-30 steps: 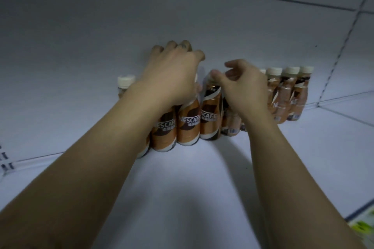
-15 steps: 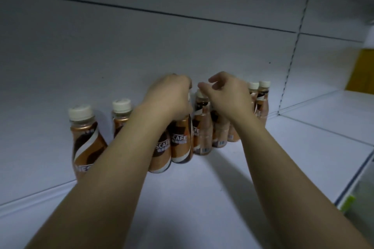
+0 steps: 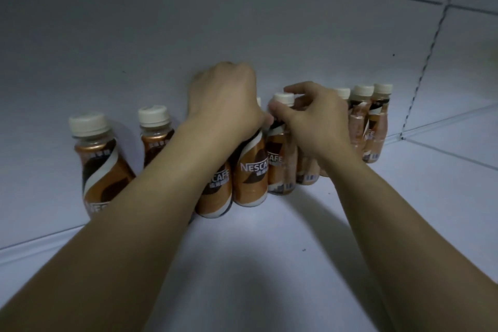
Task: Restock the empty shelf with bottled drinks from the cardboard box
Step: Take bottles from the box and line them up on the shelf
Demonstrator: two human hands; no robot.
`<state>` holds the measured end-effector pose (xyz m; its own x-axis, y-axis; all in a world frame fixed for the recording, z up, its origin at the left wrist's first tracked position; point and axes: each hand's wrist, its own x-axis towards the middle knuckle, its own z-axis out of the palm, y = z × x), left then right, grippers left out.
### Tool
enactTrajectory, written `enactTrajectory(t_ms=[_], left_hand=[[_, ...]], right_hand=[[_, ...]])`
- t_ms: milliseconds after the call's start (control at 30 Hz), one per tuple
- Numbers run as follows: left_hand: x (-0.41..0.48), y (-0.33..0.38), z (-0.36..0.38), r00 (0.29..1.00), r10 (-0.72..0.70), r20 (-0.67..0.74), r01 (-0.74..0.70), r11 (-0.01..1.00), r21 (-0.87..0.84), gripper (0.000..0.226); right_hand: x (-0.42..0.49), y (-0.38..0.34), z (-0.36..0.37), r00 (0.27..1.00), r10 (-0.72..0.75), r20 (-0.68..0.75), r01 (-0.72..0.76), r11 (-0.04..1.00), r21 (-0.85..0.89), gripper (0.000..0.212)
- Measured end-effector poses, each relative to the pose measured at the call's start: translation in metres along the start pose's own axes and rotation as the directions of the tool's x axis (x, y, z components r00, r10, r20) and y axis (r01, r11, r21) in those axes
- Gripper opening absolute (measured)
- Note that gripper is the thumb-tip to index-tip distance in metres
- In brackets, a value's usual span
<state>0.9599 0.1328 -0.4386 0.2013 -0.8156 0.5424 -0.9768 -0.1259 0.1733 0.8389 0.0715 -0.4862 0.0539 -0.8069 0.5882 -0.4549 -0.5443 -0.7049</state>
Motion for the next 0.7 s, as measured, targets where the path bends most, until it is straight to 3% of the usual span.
enactTrajectory(t_ms=[67,167,300,400,600,700], left_hand=[[0.000,0.002,0.002,0.999,0.015,-0.042,-0.011,0.996,0.084,0.046],[0.000,0.003,0.001,1.000,-0.003,-0.027,0.005,0.997,0.079,0.047],[0.000,0.004,0.001,0.999,0.010,0.049,-0.013,0.998,0.064,0.056],[-0.001,0.003,0.000,0.995,0.040,0.092,-0.047,0.996,0.081,0.063],[-0.003,0.004,-0.001,0.995,0.034,0.096,-0.038,0.998,0.048,0.053],[-0.002,0.004,0.001,0.995,0.034,0.090,-0.039,0.998,0.050,0.051]], right_hand=[[0.001,0.005,0.000,0.998,0.022,0.054,-0.029,0.992,0.122,0.047],[0.002,0.013,0.002,0.993,0.044,0.112,-0.077,0.946,0.316,0.050],[0.000,0.013,-0.002,0.984,0.030,0.177,-0.098,0.916,0.389,0.038],[-0.001,0.012,-0.006,0.988,0.003,0.154,-0.047,0.960,0.276,0.040],[-0.009,0.006,-0.004,0.992,-0.100,0.082,0.105,0.992,-0.064,0.062],[-0.008,0.007,-0.002,0.993,-0.099,0.066,0.104,0.992,-0.075,0.056]])
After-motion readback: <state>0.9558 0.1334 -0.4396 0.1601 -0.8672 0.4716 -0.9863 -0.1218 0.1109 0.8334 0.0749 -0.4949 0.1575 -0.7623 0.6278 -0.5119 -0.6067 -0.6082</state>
